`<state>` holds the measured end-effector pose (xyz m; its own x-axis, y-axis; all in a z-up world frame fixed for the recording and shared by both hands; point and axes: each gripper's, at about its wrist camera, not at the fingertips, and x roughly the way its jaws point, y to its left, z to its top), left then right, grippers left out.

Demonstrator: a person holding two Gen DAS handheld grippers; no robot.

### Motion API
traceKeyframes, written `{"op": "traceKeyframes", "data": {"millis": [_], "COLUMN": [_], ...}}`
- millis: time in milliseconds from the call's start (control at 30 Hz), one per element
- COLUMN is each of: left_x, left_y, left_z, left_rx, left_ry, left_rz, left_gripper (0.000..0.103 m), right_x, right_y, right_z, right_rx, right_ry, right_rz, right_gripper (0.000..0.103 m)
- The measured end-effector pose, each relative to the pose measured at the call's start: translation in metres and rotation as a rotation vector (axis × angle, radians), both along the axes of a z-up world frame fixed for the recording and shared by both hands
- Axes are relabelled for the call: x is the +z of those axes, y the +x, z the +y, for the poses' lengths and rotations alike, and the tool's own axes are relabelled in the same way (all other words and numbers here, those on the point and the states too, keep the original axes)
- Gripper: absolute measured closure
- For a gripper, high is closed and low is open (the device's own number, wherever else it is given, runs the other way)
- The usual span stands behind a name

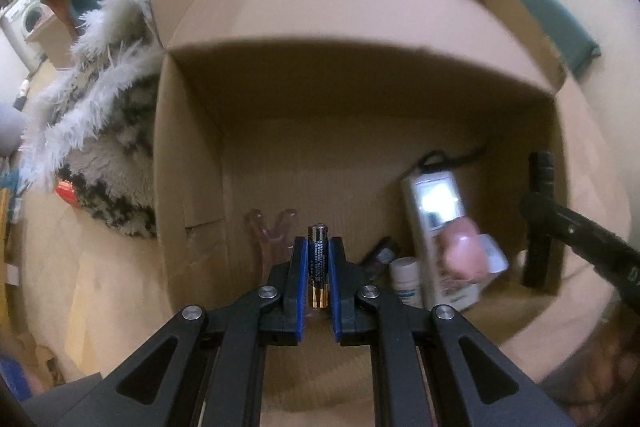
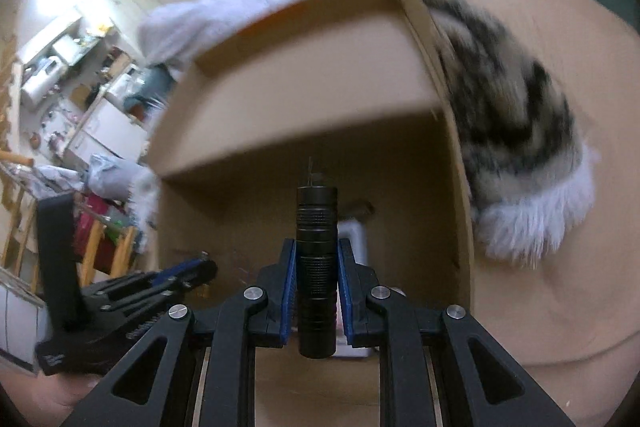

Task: Organize rigid objects
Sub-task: 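Carry the battery and black cylinder into the box and open both grippers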

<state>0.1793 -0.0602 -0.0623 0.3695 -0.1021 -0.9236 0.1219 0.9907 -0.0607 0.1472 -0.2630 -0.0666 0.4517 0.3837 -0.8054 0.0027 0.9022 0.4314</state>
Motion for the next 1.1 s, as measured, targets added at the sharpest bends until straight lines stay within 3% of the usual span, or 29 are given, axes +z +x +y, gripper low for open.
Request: {"op": "traceKeyframes", "data": {"millis": [267,600,667,733,833,867,900,933,1000,1100], "left_x": [-0.009,-0.026,-0.027,-0.025,-0.019,-0.017,-0.015,-0.014,-0.01,-0.007], "left_y": [-0.001,-0.005,-0.006,-0.008,-0.011,-0.012,-0.013,-0.013,-0.016,-0.018], "left_z": [-0.008,-0.008,-0.009,-0.01,-0.013,-0.014,-0.016,-0.016,-0.017,-0.02], "left_rx": [-0.029,-0.021,-0.019,-0.021,-0.034,-0.04,-0.045,-0.048,-0.047,-0.054], "left_ry": [0.012,0.012,0.015,0.016,0.036,0.036,0.039,0.046,0.056,0.059], "left_rz": [-0.01,0.041,0.044,0.039,0.009,0.003,-0.003,-0.012,-0.034,-0.042], "left_gripper": [0.094,0.094,0.091,0.08,0.063,0.06,0.05,0.04,0.037,0.037], "right_x": [-0.037,-0.048,-0.045,-0.042,-0.037,-0.035,-0.034,-0.031,-0.028,-0.024], "right_y": [0.016,0.027,0.026,0.026,0.025,0.025,0.025,0.025,0.025,0.023], "right_z": [0.004,0.016,0.015,0.015,0.016,0.016,0.015,0.014,0.016,0.021], "right_rx": [0.007,0.008,0.005,0.008,0.015,0.014,0.012,0.015,0.02,0.036], "right_ry": [-0.041,-0.074,-0.057,-0.055,-0.035,-0.029,-0.019,0.009,0.027,0.005], "right_rz": [0.123,0.161,0.152,0.134,0.111,0.105,0.096,0.087,0.073,0.049], "right_gripper": [0.083,0.083,0.083,0.081,0.075,0.067,0.054,0.05,0.038,0.032]}}
